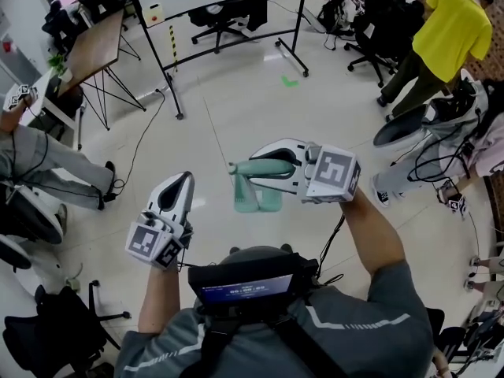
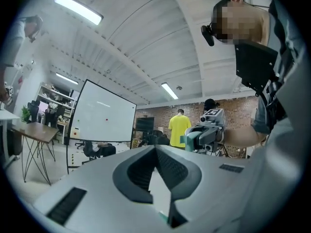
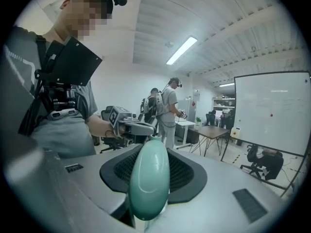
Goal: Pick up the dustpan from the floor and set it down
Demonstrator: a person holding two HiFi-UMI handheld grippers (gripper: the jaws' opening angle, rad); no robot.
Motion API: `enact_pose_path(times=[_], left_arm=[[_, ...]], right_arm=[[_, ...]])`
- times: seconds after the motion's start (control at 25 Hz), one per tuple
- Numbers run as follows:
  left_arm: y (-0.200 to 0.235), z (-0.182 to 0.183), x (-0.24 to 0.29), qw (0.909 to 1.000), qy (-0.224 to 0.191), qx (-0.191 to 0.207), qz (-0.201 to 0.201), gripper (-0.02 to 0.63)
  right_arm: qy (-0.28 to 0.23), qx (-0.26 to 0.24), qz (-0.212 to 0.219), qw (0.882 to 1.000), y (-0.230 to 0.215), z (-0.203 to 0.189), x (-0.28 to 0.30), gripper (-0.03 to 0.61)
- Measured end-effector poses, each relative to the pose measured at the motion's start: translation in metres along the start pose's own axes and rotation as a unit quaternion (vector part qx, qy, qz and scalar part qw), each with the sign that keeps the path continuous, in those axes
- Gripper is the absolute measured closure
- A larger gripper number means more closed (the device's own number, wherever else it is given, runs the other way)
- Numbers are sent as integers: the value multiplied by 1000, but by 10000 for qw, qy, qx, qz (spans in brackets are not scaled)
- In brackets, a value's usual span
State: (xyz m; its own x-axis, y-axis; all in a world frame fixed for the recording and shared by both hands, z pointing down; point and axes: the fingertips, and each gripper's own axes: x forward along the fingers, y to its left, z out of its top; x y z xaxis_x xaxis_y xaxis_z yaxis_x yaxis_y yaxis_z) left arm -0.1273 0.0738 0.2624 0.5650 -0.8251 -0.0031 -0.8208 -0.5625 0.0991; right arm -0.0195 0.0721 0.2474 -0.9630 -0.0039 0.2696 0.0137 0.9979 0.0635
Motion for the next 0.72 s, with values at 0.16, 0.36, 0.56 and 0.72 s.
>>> enact_pose_path(times=[0.16, 0.36, 0.56, 0.72], left_arm=[[43, 8, -15, 9995, -132, 20, 273, 600], [81, -1, -13, 9997, 15, -231, 70, 600], [122, 2, 5, 9992, -10, -407, -44, 600], [170, -5, 24, 9995, -26, -293, 147, 600]], right_arm=[[-85, 70, 58, 9999, -19, 12, 28, 422], [-99, 120, 45, 9999, -54, 11, 60, 422], [-168, 189, 293, 9993, -97, 13, 106, 422], [-244, 24, 606, 9979, -135, 6, 143, 422]])
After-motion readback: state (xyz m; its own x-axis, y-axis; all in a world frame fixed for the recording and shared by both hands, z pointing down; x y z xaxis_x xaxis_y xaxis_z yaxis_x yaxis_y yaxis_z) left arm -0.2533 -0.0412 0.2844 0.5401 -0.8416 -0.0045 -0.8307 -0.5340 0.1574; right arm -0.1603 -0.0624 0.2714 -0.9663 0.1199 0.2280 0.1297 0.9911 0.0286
